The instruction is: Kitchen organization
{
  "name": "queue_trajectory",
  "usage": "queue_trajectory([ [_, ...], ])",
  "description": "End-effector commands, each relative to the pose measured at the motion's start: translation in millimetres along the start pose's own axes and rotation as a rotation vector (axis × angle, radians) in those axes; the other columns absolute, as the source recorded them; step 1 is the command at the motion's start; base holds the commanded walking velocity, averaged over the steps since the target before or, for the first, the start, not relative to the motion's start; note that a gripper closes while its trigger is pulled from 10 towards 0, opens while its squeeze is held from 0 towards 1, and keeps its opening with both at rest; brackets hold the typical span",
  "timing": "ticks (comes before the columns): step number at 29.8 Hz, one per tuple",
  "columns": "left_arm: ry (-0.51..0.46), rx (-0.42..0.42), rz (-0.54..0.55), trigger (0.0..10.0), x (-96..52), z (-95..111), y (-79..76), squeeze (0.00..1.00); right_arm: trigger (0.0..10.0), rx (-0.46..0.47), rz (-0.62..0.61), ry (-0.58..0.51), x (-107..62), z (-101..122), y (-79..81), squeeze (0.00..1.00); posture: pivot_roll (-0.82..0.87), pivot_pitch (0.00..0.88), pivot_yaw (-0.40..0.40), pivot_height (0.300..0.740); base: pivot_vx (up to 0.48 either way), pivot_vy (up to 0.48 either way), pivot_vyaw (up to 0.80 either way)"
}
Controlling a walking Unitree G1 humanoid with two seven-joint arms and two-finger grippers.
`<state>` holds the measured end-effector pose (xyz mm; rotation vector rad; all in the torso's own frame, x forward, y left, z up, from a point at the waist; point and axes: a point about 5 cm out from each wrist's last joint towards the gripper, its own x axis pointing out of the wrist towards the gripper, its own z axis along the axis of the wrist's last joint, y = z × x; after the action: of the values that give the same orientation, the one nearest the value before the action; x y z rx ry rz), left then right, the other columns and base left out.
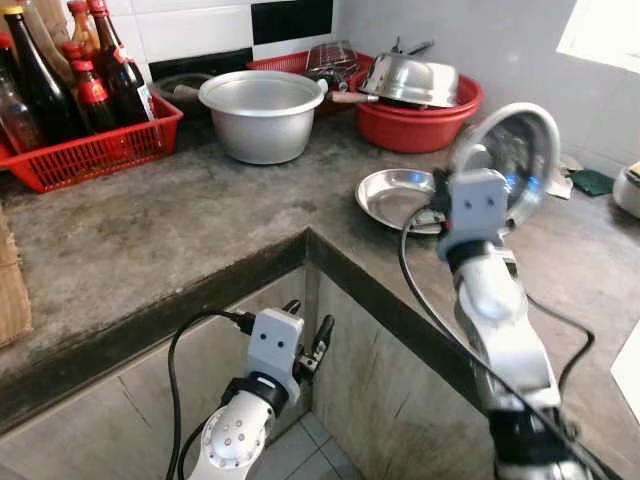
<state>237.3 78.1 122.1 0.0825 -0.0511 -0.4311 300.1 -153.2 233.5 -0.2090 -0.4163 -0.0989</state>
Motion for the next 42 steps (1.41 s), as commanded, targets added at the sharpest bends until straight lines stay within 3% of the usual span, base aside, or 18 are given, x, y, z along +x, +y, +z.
queue_trajectory([
  [1,-0.031,0.002,-0.007,10.0,1.3,7,1.5,0.0,0.0,-0.01,-0.053,-0.027,-12.5,12,-6.5,0.0,0.02,0.0,-0.033,0.74,0.0,0.0,0.0],
  [5,-0.038,0.001,-0.006,10.0,2.7,9,3.4,0.0,0.0,-0.062,-0.072,-0.019,-33.6,11,-7.9,0.0,0.02,0.0,-0.026,0.74,0.0,0.0,0.0],
  [6,-0.04,-0.001,-0.008,10.0,3.3,9,3.5,0.0,4.4,-0.078,-0.06,-0.009,-39.1,9,-5.7,0.0,0.01,0.0,-0.019,0.74,0.0,0.0,0.0],
  [7,-0.041,-0.002,-0.01,10.0,3.8,9,3.4,0.0,4.4,-0.088,-0.05,-0.001,-42.8,8,-4.2,0.0,0.01,0.0,-0.019,0.74,0.0,0.0,0.0],
  [8,-0.043,-0.004,-0.014,10.0,4.3,9,2.8,0.0,10.0,-0.088,-0.057,0.017,-46.2,6,-3.4,0.0,0.01,0.0,-0.019,0.74,0.0,0.0,0.0],
  [14,-0.041,-0.015,-0.043,10.0,6.1,9,-0.8,0.0,10.0,-0.059,-0.085,0.073,-50.8,0,-4.0,0.0,0.01,0.0,-0.016,0.74,0.0,0.0,-0.09],
  [26,-0.035,-0.01,-0.052,10.0,7.9,8,-0.1,0.0,10.0,-0.027,-0.108,0.077,-46.1,4,-1.6,0.0,0.01,0.0,-0.019,0.74,0.0,0.471,-0.8],
  [34,-0.047,0.015,-0.061,10.0,8.2,10,-1.3,0.0,10.0,-0.047,-0.133,0.083,-45.6,5,-1.9,0.0,0.01,0.002,-0.015,0.74,0.0,0.0,-0.8],
  [42,-0.05,0.011,-0.06,10.0,9.3,10,-0.5,0.0,10.0,-0.043,-0.137,0.092,-44.9,4,-1.0,0.0,0.01,0.005,-0.014,0.74,0.0,0.0,0.0],
])
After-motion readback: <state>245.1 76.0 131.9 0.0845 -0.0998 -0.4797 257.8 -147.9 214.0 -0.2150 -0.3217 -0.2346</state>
